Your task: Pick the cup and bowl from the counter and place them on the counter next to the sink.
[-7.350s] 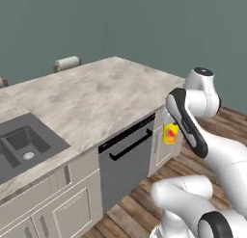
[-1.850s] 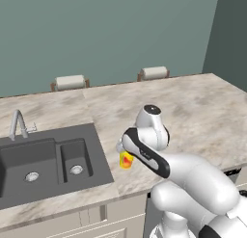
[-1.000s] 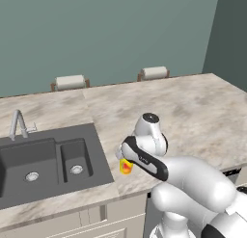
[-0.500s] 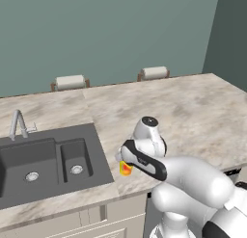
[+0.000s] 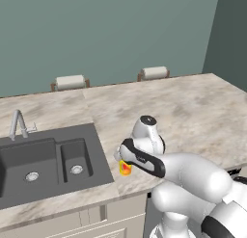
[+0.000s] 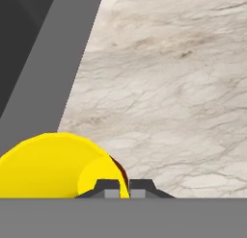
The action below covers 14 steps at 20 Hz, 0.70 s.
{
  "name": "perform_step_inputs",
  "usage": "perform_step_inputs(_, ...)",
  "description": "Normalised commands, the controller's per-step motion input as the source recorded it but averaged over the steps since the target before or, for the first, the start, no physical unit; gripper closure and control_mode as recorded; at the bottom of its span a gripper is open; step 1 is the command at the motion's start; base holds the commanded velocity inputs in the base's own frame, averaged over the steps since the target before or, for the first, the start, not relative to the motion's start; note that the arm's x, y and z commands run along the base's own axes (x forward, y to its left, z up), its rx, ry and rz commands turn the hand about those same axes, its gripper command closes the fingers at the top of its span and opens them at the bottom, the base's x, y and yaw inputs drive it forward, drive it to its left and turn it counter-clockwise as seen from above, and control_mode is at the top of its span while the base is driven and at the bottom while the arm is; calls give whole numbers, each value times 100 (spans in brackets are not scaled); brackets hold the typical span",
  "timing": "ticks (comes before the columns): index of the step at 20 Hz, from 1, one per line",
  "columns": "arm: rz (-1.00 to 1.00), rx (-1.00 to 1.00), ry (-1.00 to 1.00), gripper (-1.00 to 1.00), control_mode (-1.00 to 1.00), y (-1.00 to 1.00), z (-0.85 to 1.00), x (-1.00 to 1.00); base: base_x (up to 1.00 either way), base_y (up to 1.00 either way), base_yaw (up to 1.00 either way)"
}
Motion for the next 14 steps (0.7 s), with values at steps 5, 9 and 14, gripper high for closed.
perform_step_inputs(5, 0, 0, 0, -100, -100, 0, 0, 0, 0, 0, 0)
perform_step_inputs(9, 0, 0, 0, -100, -100, 0, 0, 0, 0, 0, 0)
perform_step_inputs(14, 0, -7, 8, -100, -100, 0, 28, 0, 0, 0, 0)
